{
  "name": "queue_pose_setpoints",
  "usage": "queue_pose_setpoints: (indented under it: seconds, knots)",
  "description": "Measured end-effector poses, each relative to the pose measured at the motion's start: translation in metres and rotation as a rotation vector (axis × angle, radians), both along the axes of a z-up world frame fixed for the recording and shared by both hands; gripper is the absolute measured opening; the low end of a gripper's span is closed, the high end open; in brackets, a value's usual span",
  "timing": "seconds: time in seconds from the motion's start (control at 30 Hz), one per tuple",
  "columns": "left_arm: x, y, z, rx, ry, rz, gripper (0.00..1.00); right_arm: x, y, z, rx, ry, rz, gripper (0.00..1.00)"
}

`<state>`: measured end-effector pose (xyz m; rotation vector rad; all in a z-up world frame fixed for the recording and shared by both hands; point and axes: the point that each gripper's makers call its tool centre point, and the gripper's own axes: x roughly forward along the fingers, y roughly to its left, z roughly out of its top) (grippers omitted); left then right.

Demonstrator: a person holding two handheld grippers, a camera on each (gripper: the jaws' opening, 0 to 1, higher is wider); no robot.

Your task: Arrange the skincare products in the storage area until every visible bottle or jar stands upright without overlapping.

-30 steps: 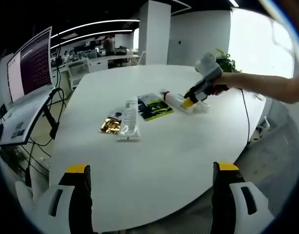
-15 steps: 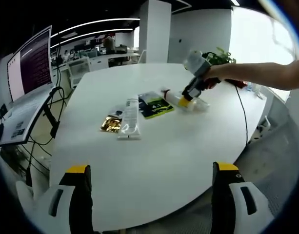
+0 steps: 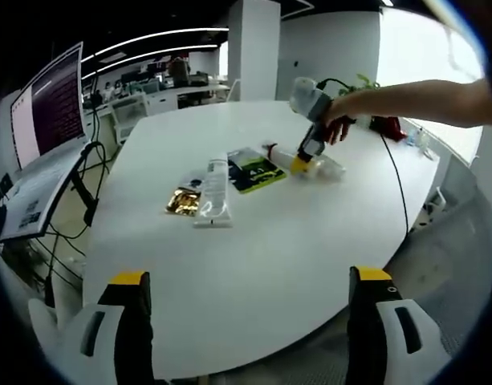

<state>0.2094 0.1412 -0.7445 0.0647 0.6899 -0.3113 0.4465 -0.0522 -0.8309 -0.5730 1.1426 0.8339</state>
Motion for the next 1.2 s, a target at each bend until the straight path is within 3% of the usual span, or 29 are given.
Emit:
queue_pose_setpoints:
  seconds: [0.1,0.17,0.43,0.63,0.87,0.93,1.07,1.2]
  knots:
    - [0.000,0.000,0.000,0.003,0.000,0.000,0.96,0.000,0.000,0.000,-0.039,-0.004,-0.014,0.38]
    - [0.000,0.000,-0.001,0.007,0.004,0.001,0.96,0.002,-0.001,-0.001,-0.072,-0.013,0.046,0.39]
    - [-0.001,0.001,-0.004,0.027,0.017,-0.006,0.95,0.001,0.000,-0.001,-0.088,0.009,0.063,0.38]
    - [-0.003,-0.004,-0.006,0.028,0.032,-0.030,0.94,0.003,-0.004,-0.001,-0.069,0.007,0.023,0.35]
    - [-0.007,-0.014,0.003,0.035,0.050,-0.093,0.94,0.006,-0.006,-0.002,-0.034,0.001,-0.035,0.29]
    - [-0.002,-0.011,0.013,0.059,0.021,-0.104,0.95,0.006,-0.006,-0.002,-0.040,0.002,-0.041,0.29]
    - [0.012,-0.010,0.022,0.033,0.016,-0.107,0.94,0.007,-0.006,-0.002,-0.038,0.004,-0.051,0.29]
    - [0.029,-0.026,0.030,0.009,-0.011,-0.142,0.94,0.008,-0.007,-0.001,-0.027,-0.003,-0.055,0.29]
